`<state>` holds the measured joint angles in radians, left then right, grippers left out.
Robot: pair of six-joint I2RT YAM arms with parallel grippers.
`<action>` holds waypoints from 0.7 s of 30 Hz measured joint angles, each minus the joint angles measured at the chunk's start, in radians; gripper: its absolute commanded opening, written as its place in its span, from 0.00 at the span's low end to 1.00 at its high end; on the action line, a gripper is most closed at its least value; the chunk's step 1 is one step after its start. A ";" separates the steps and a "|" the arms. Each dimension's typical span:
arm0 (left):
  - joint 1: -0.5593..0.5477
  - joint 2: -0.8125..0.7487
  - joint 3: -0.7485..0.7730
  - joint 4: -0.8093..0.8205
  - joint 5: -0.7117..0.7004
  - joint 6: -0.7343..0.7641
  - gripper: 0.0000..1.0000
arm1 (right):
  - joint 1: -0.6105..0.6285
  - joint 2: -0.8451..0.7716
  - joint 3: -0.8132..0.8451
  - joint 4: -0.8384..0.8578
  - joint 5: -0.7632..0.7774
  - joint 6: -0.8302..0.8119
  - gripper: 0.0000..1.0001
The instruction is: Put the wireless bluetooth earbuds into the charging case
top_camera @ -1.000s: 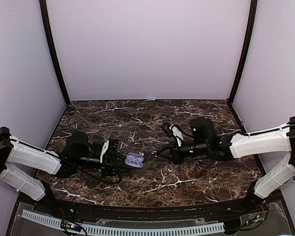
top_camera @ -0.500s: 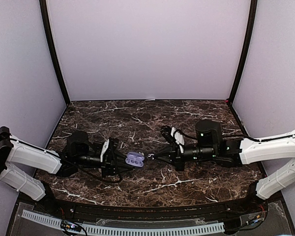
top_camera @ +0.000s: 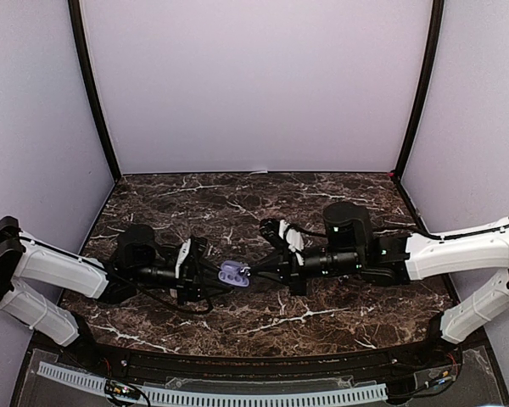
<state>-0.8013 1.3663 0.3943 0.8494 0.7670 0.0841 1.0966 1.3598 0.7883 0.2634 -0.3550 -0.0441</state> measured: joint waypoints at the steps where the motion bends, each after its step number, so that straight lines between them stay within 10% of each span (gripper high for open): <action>1: 0.000 0.002 0.002 -0.002 0.000 0.000 0.14 | 0.003 0.008 0.009 -0.003 0.000 -0.005 0.00; 21: -0.015 0.009 0.013 -0.014 -0.001 0.007 0.14 | 0.037 0.083 0.082 -0.044 0.011 -0.059 0.00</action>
<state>-0.8165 1.3750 0.4072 0.8352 0.7662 0.0914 1.1332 1.4425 0.8707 0.2192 -0.3435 -0.1028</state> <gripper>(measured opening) 0.323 0.006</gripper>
